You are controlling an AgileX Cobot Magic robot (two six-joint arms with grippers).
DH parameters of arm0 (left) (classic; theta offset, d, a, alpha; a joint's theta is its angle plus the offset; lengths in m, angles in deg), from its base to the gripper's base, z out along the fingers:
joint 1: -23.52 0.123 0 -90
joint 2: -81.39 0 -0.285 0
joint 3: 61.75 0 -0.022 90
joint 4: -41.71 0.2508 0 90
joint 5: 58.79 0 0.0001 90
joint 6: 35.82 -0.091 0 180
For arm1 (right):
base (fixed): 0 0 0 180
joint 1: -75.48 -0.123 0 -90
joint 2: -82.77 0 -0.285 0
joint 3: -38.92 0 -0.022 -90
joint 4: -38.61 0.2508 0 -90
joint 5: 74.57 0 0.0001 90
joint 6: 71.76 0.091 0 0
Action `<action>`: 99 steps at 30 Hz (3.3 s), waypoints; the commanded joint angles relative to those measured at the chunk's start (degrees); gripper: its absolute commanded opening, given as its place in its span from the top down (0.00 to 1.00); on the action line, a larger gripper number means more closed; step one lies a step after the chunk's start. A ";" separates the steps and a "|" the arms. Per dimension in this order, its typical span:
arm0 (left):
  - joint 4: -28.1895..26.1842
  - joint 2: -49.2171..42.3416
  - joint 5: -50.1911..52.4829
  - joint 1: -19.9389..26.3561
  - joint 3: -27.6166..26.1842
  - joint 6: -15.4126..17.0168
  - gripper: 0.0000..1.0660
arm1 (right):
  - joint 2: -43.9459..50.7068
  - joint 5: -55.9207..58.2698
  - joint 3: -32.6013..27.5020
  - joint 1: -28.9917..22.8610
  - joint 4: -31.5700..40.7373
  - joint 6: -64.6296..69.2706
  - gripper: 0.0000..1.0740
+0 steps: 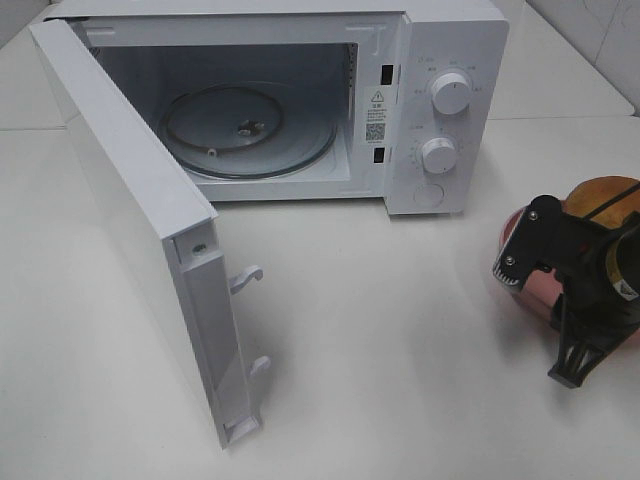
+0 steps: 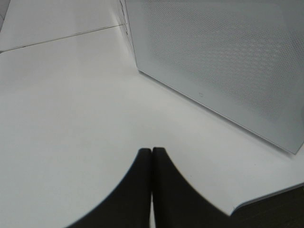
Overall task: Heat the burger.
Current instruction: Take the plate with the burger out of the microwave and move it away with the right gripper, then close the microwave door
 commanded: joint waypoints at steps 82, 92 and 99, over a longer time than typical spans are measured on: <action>-0.23 -1.15 0.74 0.06 0.17 0.11 1.00 | 87.15 50.99 -0.23 14.90 49.90 -5.90 0.38; -0.23 -1.15 0.74 0.06 0.17 0.11 1.00 | 95.28 46.98 -2.18 14.90 50.13 -7.73 0.38; -0.23 -1.15 0.74 0.06 0.17 0.11 1.00 | 95.28 47.04 -2.18 14.90 52.48 -10.94 0.38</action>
